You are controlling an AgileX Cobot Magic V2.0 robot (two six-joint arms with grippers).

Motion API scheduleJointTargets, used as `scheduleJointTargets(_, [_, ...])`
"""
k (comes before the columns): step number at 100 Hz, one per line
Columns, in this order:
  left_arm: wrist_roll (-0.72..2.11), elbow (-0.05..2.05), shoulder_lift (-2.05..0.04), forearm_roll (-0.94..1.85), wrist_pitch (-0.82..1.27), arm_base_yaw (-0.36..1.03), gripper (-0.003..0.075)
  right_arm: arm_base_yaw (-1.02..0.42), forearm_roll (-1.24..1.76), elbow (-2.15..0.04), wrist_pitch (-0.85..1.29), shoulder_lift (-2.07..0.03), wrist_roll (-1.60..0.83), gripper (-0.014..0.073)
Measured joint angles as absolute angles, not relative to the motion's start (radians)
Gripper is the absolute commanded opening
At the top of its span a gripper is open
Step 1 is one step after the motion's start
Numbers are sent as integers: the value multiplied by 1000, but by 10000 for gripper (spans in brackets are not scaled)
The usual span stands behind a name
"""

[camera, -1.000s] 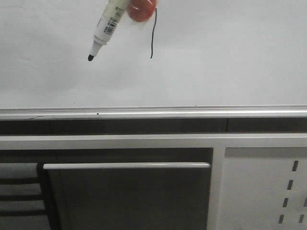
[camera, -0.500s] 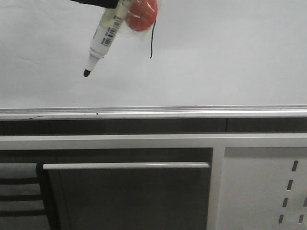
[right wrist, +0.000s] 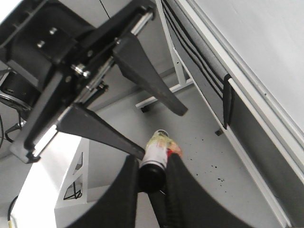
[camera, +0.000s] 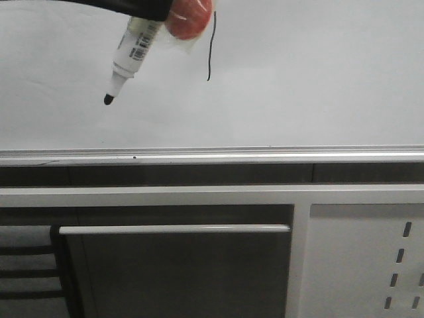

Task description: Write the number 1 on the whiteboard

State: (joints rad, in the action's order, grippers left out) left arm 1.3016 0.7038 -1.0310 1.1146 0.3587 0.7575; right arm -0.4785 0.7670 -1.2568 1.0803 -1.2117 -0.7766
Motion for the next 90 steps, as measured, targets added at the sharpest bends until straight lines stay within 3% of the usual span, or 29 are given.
scheduleJointTargets(9, [1302, 704, -1036, 1120, 360, 759, 301, -479, 767, -1257, 1086, -1212, -777, -64])
scheduleJointTargets(31, [1302, 704, -1037, 1125, 379, 761, 71, -479, 767, -1257, 1084, -1212, -777, -64])
scheduleJointTargets(45, [1313, 704, -1039, 1123, 408, 766, -15, -479, 777, -1257, 1078, -1214, -777, -64])
scheduleJointTargets(80, [1318, 707, -1052, 1123, 422, 766, -20, -479, 780, -1257, 1078, -1219, -777, -60])
scheduleJointTargets(90, [1318, 707, -1052, 1123, 416, 766, -20, -479, 780, -1257, 1078, -1219, -777, 13])
